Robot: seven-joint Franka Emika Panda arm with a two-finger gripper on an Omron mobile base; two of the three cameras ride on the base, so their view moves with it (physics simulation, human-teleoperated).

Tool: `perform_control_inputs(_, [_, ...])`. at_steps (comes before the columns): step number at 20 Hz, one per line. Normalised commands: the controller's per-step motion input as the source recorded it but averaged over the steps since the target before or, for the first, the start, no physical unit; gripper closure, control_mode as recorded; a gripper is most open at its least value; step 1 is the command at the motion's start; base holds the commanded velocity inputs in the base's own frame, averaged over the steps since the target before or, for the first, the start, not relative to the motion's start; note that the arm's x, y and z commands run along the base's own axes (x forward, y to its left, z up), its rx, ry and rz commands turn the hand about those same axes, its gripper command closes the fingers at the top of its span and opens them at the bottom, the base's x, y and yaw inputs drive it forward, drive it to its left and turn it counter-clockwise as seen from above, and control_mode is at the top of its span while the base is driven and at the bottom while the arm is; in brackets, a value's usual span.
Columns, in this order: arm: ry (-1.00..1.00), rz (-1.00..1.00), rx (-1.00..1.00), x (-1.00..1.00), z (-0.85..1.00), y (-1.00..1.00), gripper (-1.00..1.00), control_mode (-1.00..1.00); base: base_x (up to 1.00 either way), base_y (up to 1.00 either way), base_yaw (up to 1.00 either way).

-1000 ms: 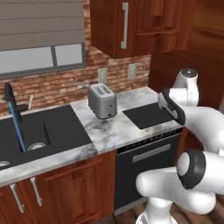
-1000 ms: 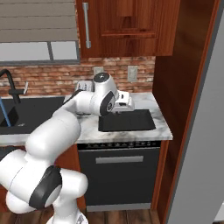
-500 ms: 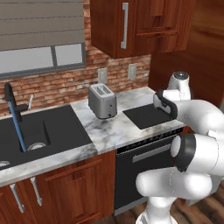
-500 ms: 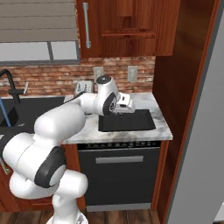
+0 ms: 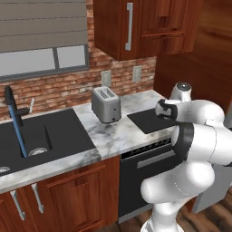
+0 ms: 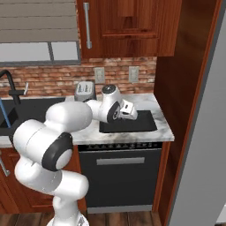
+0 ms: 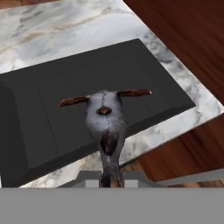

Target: Take the fish out of the fridge, briefly rinse it in the sink, and place it on the tray next to the sink.

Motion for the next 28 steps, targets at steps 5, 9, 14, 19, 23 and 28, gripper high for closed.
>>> perform_control_inputs(5, [-0.02, -0.08, 0.01, 0.25, -0.49, -0.02, 1.00, -1.00, 0.00, 0.00, 0.00])
perform_control_inputs(9, [-0.05, -0.06, 0.00, 0.35, -0.25, 0.00, 1.00, -1.00, 0.00, 0.00, 0.00])
perform_control_inputs(14, [-0.12, -0.05, 0.00, 0.36, -0.02, 0.00, 1.00, -1.00, 0.00, 0.00, 0.00])
perform_control_inputs(19, [-0.11, -0.04, 0.00, 0.34, -0.03, 0.00, -1.00, -1.00, 0.00, 0.00, 0.00])
perform_control_inputs(23, [0.00, 0.00, 0.00, 0.04, 0.00, 0.00, -1.00, -1.00, 0.00, 0.00, 0.00])
perform_control_inputs(28, [0.02, -0.04, 0.00, -0.05, 0.30, 0.00, -1.00, -1.00, 0.00, 0.00, 0.00])
